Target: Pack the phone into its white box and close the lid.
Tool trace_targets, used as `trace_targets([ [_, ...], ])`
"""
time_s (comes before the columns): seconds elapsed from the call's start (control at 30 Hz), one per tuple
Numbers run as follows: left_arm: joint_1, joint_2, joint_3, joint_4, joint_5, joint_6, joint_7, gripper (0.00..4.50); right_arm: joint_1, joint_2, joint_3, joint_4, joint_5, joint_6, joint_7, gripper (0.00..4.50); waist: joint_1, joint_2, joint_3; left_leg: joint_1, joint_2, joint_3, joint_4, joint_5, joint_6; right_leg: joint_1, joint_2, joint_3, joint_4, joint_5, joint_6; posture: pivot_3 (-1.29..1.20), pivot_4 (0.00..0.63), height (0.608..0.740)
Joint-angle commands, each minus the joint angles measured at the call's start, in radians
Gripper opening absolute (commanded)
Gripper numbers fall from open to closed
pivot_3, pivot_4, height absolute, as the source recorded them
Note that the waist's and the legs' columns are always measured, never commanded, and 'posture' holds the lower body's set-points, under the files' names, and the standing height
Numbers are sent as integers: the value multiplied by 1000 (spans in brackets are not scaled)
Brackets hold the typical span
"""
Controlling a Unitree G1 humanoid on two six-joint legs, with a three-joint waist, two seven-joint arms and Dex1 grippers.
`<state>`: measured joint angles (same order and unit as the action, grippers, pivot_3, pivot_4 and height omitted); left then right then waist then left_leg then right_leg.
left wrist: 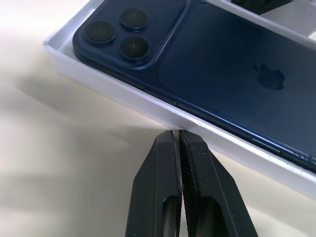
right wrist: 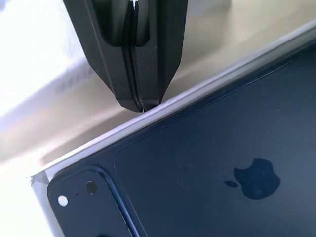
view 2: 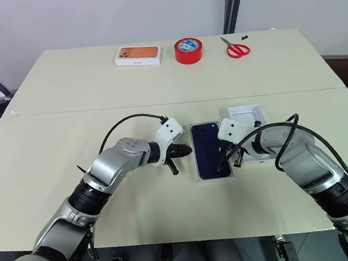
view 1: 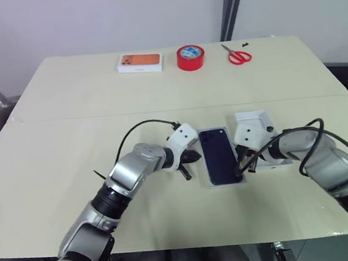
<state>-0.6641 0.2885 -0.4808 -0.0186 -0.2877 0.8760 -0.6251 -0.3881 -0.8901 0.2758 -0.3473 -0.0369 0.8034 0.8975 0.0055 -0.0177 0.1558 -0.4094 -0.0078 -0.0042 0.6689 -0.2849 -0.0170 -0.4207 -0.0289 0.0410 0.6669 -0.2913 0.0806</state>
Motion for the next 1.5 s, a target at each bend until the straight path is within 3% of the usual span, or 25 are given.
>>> trace_targets([
  [0.03,-5,-28,-17,-23,2,-20,-42,228,-10,-9,-36,-61,21,-20,9,0,1,0,0,0,0,0,0,0,0,0,0,0,0,0,0,0,150,733],
  [0.1,3,-16,5,-42,-1,-8,-52,228,-13,-20,-70,-69,47,0,29,0,2,0,0,0,0,0,0,0,0,0,0,0,0,0,0,0,150,733],
  [0.13,8,-7,19,-54,-4,-1,-55,201,-15,-27,-92,-77,67,16,42,258,4,0,0,0,0,0,0,0,0,0,0,0,0,0,0,0,150,733],
  [0.23,22,34,70,-94,-11,16,-62,194,-18,-53,-178,-111,137,77,76,1293,2,0,0,0,0,0,0,0,0,0,0,0,0,0,0,0,150,733],
  [0.33,53,90,127,-147,-20,-11,-82,194,-37,-58,-275,-128,216,217,76,2793,0,0,0,0,1,0,0,0,0,0,0,0,0,0,0,0,150,733],
  [0.43,102,144,171,-198,-20,-106,-119,194,-58,-42,-322,-130,275,411,38,2793,-1,0,0,0,1,0,0,0,0,0,0,0,0,0,0,0,150,733],
  [0.6,183,204,212,-239,-42,-220,-212,194,-112,88,-340,-110,282,677,-126,2793,2,0,0,0,1,0,0,0,0,0,-2,0,0,0,0,0,150,733],
  [0.73,245,270,182,-268,-9,-359,-304,194,-127,174,-323,-114,271,802,-237,2793,1,0,0,0,1,0,-1,0,0,-1,-2,0,-1,0,0,0,150,733],
  [0.83,260,267,180,-268,-9,-386,-309,194,-122,208,-320,-89,255,811,-322,2793,2,1,0,0,1,1,-1,0,0,-1,-2,0,0,0,0,0,150,733],
  [0.93,268,245,190,-274,-21,-379,-301,194,-118,225,-327,-83,272,811,-365,1915,4,1,0,-1,0,1,-1,0,0,-1,-3,0,-1,0,0,0,150,733],
  [1.07,274,226,197,-280,-23,-371,-291,194,-113,237,-334,-85,308,811,-403,64,1,1,0,-1,0,1,-1,0,0,-1,-2,0,0,0,0,0,150,733],
  [1.3,293,224,237,-280,-26,-366,-263,194,-173,221,-391,-75,333,811,-449,64,-19,1,0,0,1,1,-1,0,1,-1,-1,0,1,0,0,0,150,733],
  [1.37,303,224,282,-263,-31,-369,-238,194,-241,262,-486,-67,375,806,-415,64,-24,1,0,0,1,1,-1,0,1,-1,-1,0,1,0,0,0,150,733],
  [1.5,300,213,398,-186,-29,-384,-153,194,-337,428,-688,-36,674,811,-377,64,-26,1,-1,1,2,1,-1,0,1,-1,1,1,4,0,0,0,150,733],
])
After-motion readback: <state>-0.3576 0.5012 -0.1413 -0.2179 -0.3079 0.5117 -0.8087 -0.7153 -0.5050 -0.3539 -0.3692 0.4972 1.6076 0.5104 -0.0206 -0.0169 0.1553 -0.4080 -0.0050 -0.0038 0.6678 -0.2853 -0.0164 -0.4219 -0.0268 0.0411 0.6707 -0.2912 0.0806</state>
